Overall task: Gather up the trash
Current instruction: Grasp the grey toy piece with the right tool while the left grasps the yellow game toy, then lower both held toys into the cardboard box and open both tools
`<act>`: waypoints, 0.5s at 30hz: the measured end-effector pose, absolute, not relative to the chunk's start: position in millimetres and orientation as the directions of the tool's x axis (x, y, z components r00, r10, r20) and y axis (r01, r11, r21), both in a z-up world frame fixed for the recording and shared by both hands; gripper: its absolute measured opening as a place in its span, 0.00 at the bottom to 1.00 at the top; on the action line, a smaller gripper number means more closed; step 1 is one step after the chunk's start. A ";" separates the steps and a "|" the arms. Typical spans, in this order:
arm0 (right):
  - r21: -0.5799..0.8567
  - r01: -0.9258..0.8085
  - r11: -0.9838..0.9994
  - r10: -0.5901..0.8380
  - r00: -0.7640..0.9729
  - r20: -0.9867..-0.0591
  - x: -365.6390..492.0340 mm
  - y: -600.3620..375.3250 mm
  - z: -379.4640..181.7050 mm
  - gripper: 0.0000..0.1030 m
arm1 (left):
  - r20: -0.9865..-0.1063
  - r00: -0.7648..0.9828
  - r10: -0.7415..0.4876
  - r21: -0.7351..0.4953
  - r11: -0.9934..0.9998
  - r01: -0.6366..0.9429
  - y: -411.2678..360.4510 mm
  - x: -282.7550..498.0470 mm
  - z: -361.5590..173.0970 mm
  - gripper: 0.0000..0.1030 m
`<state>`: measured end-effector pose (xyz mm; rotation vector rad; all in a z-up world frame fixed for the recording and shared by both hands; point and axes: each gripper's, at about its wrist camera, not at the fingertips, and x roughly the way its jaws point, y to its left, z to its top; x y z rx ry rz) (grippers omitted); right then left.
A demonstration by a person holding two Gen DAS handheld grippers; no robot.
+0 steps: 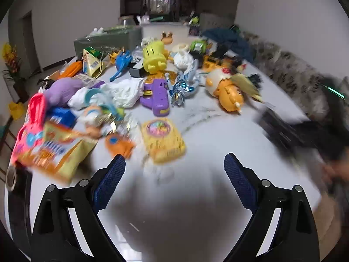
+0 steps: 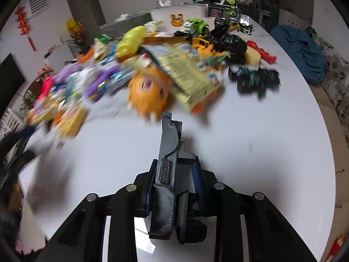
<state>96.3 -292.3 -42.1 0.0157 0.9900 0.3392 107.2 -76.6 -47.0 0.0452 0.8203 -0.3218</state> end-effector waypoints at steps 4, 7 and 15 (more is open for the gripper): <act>0.237 -0.283 0.929 0.355 0.503 -0.788 49.5 -297.9 -44.0 0.29 | -0.798 0.581 -0.162 -0.009 0.966 0.257 -106.4 154.9 -69.3 0.86; 0.265 -0.285 0.921 0.379 0.501 -0.778 34.5 -299.0 -42.8 0.29 | -0.799 0.584 -0.145 -0.022 0.977 0.212 -104.3 157.3 -72.9 0.47; 0.281 -0.319 0.905 0.419 0.560 -0.714 18.4 -290.6 -17.9 0.29 | -0.655 0.711 -0.257 -0.046 0.952 0.302 -80.9 62.7 -11.8 0.44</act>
